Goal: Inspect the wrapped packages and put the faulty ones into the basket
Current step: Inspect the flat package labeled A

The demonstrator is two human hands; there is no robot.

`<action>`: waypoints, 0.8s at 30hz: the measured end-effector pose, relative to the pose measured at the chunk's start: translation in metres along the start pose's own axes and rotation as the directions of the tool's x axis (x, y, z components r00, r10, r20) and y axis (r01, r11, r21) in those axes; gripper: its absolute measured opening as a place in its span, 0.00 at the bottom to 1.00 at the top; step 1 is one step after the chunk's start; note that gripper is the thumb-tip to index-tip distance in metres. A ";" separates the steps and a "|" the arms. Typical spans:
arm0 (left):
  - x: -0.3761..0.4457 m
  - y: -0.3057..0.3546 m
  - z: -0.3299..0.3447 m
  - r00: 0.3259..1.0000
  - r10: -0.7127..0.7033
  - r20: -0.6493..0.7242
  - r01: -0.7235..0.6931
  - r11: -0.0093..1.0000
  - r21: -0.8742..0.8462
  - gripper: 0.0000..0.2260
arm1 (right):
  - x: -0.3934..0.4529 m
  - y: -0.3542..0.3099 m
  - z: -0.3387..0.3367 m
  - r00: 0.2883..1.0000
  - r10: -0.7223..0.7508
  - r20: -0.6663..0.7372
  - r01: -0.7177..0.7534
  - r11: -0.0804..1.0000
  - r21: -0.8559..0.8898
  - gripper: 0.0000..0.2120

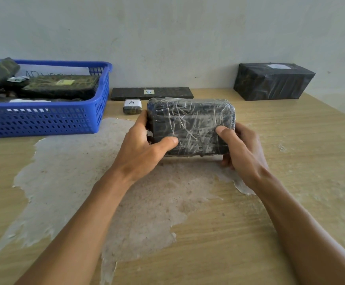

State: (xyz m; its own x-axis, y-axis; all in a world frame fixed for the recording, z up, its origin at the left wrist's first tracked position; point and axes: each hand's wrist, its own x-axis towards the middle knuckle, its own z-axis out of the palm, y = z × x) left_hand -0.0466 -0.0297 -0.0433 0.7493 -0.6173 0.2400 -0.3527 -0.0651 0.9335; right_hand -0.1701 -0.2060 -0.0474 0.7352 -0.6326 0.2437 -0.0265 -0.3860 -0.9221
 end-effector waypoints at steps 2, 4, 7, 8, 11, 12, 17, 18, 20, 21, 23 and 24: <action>0.000 -0.001 -0.001 1.000 0.002 0.000 -0.002 1.000 0.024 0.21 | 0.000 0.001 -0.001 1.000 -0.002 -0.006 0.002 1.000 0.008 0.10; 0.001 -0.002 -0.002 1.000 0.014 -0.014 -0.013 0.999 0.045 0.21 | -0.001 0.001 -0.003 1.000 -0.005 0.026 0.005 1.000 0.028 0.07; 0.001 -0.003 -0.003 0.998 0.039 -0.043 -0.036 0.997 0.073 0.21 | -0.001 0.001 -0.006 0.994 -0.004 0.108 -0.002 0.999 0.054 0.07; 0.001 -0.002 -0.003 0.998 0.039 -0.048 -0.035 0.997 0.072 0.20 | 0.000 0.001 -0.007 0.993 0.002 0.117 -0.009 0.998 0.056 0.09; 0.001 -0.003 -0.002 0.999 0.027 -0.045 -0.024 0.997 0.070 0.20 | 0.001 0.001 -0.008 0.995 0.021 0.097 -0.026 0.999 0.042 0.13; 0.001 -0.004 -0.002 0.999 0.027 -0.046 -0.024 0.997 0.071 0.19 | 0.001 0.002 -0.008 0.996 0.029 0.088 -0.033 0.999 0.039 0.14; 0.000 -0.005 0.000 1.000 0.014 -0.009 -0.014 0.998 0.053 0.22 | 0.001 0.005 -0.006 0.997 0.019 0.074 -0.022 0.999 0.039 0.15; 0.000 -0.005 0.000 1.000 0.009 0.007 -0.009 0.999 0.051 0.24 | 0.000 0.005 -0.007 0.997 0.012 0.083 -0.015 0.999 0.037 0.16; 0.000 -0.005 -0.002 1.000 0.005 0.031 -0.007 0.998 0.057 0.26 | -0.001 0.003 -0.007 0.993 -0.008 0.122 0.004 1.000 0.030 0.20; 0.000 -0.006 -0.003 0.999 0.007 0.032 -0.009 0.998 0.063 0.27 | -0.002 0.003 -0.007 0.989 -0.024 0.147 0.021 1.000 0.021 0.20; 0.000 -0.006 -0.004 1.000 0.015 0.015 -0.016 0.997 0.076 0.27 | -0.003 0.003 -0.007 0.985 -0.046 0.169 0.045 0.999 0.005 0.19; 0.001 -0.007 -0.004 1.000 0.017 0.006 -0.017 0.996 0.082 0.27 | -0.002 0.004 -0.007 0.986 -0.043 0.163 0.043 0.999 0.002 0.19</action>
State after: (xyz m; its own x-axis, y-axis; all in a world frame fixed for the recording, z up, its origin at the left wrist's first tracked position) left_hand -0.0414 -0.0262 -0.0483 0.7396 -0.6232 0.2540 -0.4106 -0.1189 0.9040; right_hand -0.1763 -0.2105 -0.0492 0.8364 -0.4972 0.2308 0.0068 -0.4115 -0.9114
